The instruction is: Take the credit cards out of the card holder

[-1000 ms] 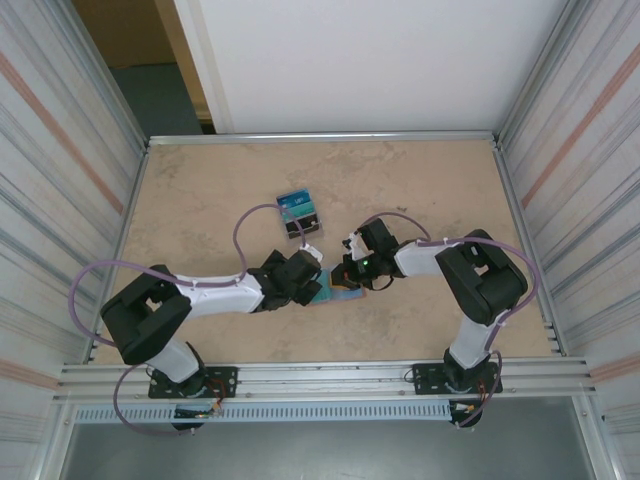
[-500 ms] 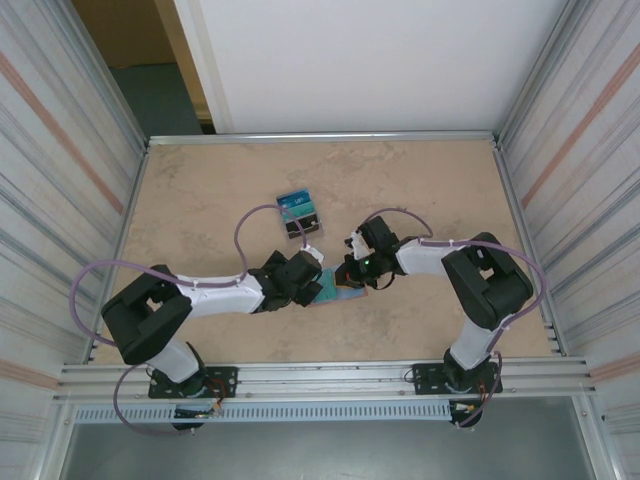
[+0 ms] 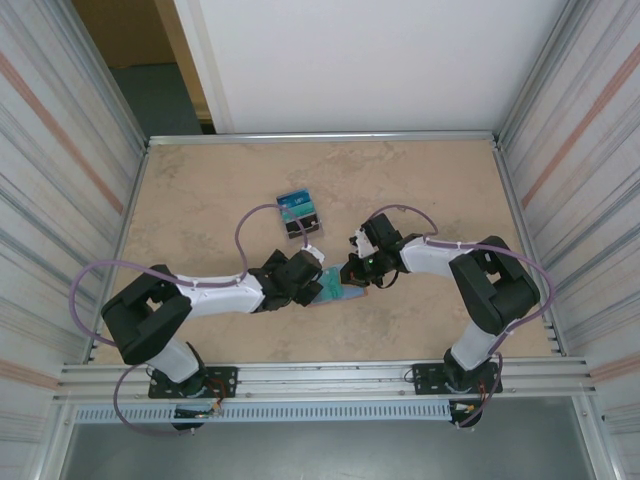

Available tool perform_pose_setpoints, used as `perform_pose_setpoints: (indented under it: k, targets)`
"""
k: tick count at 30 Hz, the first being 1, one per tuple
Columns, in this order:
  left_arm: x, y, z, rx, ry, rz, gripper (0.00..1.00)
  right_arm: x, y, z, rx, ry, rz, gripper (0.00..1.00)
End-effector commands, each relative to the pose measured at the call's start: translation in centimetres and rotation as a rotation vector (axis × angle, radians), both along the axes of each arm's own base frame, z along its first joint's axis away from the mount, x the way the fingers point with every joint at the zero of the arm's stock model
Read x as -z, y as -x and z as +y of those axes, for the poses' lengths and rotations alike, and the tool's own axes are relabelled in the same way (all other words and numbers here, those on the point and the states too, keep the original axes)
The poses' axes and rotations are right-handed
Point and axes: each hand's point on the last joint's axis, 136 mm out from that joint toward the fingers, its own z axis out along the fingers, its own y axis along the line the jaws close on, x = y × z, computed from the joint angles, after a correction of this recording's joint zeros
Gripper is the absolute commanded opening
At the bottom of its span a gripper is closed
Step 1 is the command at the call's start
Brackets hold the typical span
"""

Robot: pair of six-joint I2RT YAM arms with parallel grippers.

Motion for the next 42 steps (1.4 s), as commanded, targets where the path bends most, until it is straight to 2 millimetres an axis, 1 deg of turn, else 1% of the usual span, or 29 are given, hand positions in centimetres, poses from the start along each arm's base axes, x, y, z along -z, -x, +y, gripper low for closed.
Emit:
perform_pose_setpoints:
  k: [1, 5, 9, 17, 24, 28, 29, 32, 34, 37, 42]
  targets:
    - [-2.2, -0.3, -1.2, 0.034, 0.037, -0.030, 0.99, -1.4, -0.7, -0.1, -0.010, 0.004, -0.051, 0.00]
    - [-3.2, -0.7, -2.1, 0.057, 0.067, -0.048, 0.99, -1.5, -0.8, -0.1, -0.009, 0.004, -0.053, 0.00]
    - [-3.3, -1.1, -2.8, 0.078, 0.067, -0.058, 0.99, -1.6, -0.8, -0.1, -0.011, 0.000, -0.055, 0.00]
    - [-1.6, -1.4, -3.5, 0.088, 0.032, -0.031, 0.99, -1.8, -0.7, -0.2, -0.012, 0.004, -0.060, 0.00]
    - [-0.4, -1.4, -3.5, 0.092, 0.004, -0.010, 0.99, -2.0, -0.8, -0.8, -0.002, 0.010, -0.067, 0.00]
    - [0.4, -1.1, -3.4, 0.084, 0.003, 0.014, 0.99, -2.3, -0.7, -0.6, -0.005, -0.016, -0.066, 0.00]
    - [0.5, -1.0, -3.3, 0.079, 0.005, 0.020, 0.99, -2.5, -0.6, -0.3, -0.003, -0.037, -0.064, 0.01]
    - [0.9, -0.7, -3.0, 0.073, 0.005, 0.032, 0.99, -3.2, -0.4, 0.6, -0.010, -0.115, -0.060, 0.11]
    - [1.0, -0.6, -2.8, 0.066, 0.004, 0.037, 0.99, -3.4, -0.3, 1.1, -0.012, -0.159, -0.053, 0.15]
    - [1.1, -0.5, -2.7, 0.060, 0.010, 0.042, 0.99, -3.5, -0.2, 1.5, -0.013, -0.199, -0.048, 0.17]
    - [1.1, -0.3, -2.7, 0.058, 0.020, 0.049, 0.99, -2.5, -0.1, 1.9, -0.005, -0.212, -0.022, 0.18]
